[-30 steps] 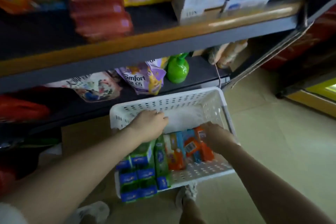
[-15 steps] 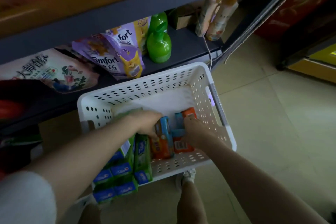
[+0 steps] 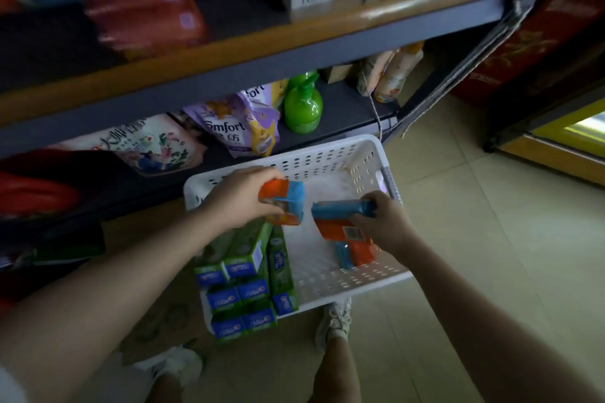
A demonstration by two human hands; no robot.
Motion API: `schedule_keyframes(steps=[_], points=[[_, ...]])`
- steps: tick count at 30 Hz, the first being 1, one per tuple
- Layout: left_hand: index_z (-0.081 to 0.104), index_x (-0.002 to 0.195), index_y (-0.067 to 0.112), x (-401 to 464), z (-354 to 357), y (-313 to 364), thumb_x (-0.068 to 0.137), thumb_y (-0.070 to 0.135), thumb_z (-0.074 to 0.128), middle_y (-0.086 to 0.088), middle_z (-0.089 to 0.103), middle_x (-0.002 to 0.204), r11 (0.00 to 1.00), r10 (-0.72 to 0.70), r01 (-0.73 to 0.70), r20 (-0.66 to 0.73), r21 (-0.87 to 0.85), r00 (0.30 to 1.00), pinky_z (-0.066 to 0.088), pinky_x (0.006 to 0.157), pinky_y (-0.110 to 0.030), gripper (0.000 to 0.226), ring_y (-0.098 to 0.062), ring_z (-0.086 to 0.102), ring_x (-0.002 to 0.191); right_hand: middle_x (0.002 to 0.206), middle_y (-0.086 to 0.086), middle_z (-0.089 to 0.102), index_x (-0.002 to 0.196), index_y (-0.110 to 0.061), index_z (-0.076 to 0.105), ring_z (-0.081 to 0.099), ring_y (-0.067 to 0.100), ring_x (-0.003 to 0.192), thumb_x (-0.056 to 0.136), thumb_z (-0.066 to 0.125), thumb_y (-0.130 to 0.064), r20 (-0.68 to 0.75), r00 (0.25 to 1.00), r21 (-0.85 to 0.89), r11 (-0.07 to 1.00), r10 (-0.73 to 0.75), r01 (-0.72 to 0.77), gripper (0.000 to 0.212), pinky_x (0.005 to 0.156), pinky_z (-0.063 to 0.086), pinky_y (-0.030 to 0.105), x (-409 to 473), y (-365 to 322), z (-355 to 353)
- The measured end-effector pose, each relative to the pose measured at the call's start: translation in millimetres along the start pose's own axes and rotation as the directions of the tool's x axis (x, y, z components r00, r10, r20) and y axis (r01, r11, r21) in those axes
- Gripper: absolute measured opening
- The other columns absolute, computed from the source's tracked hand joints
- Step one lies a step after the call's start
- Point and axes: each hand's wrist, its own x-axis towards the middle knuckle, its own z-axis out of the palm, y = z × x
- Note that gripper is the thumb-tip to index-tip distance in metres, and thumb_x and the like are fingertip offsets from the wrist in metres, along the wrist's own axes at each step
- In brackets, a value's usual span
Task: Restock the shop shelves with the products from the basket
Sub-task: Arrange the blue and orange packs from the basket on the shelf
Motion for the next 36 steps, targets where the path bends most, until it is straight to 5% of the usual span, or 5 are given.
schedule_keyframes(steps=[5, 14, 25, 31, 36], points=[[0.059, 0.099, 0.016, -60, -95, 21, 0.062, 0.026, 0.084, 0.009, 0.059, 0.070, 0.995, -0.075, 0.049, -0.322, -0.088, 0.944, 0.043, 0.058, -0.026, 0.046, -0.010, 0.056, 0.064, 0.103, 0.008, 0.063, 0.106, -0.018, 0.058, 0.070, 0.014, 0.080, 0.090, 0.057, -0.021, 0.088, 0.985, 0.615, 0.786, -0.151, 0.066, 0.016, 0.063, 0.058, 0.032, -38, -80, -19], [0.063, 0.096, 0.004, -157, -257, 32, 0.063, 0.018, 0.084, -0.013, 0.061, 0.095, 0.937, 0.260, 0.016, -0.726, 0.349, 0.636, 0.040, 0.076, -0.028, 0.042, -0.023, 0.054, 0.089, 0.085, -0.003, 0.064, 0.099, -0.024, 0.058, 0.068, 0.010, 0.072, 0.094, 0.048, -0.014, -0.030, 0.810, 0.670, 0.589, -0.586, 0.452, 0.014, 0.053, 0.059, 0.029, -89, -259, -24], [0.067, 0.096, 0.006, -128, -267, -56, 0.059, 0.022, 0.085, -0.014, 0.062, 0.090, 0.760, 0.271, 0.166, -0.538, 0.629, 0.798, 0.051, 0.070, -0.042, 0.044, -0.036, 0.062, 0.081, 0.119, 0.013, 0.048, 0.117, -0.012, 0.061, 0.048, 0.023, 0.109, 0.076, 0.071, -0.006, 0.086, 0.431, -0.297, 0.390, -0.898, 0.872, 0.043, 0.095, 0.037, 0.019, -51, -324, 24], [0.071, 0.098, 0.012, -132, -251, -74, 0.071, 0.061, 0.050, -0.008, 0.064, 0.090, 0.804, 0.300, 0.078, -0.515, 0.590, 0.803, 0.045, 0.072, -0.039, 0.059, -0.031, 0.061, 0.083, 0.116, 0.001, 0.045, 0.110, -0.016, 0.062, 0.043, 0.017, 0.114, 0.070, 0.078, -0.031, 0.025, 0.561, -0.166, 0.550, -0.828, 0.819, 0.046, 0.098, 0.041, 0.029, -49, -314, 36], [0.068, 0.099, 0.010, -138, -269, -75, 0.086, 0.062, 0.028, -0.011, 0.065, 0.100, 0.947, -0.070, 0.267, -0.699, 0.177, 0.711, 0.051, 0.075, -0.040, 0.066, -0.031, 0.062, 0.090, 0.116, 0.009, 0.052, 0.097, -0.019, 0.064, 0.046, 0.027, 0.113, 0.085, 0.051, -0.048, -0.358, 0.659, -0.058, 0.720, -0.662, 0.691, 0.034, 0.088, 0.042, 0.032, -52, -322, 53]])
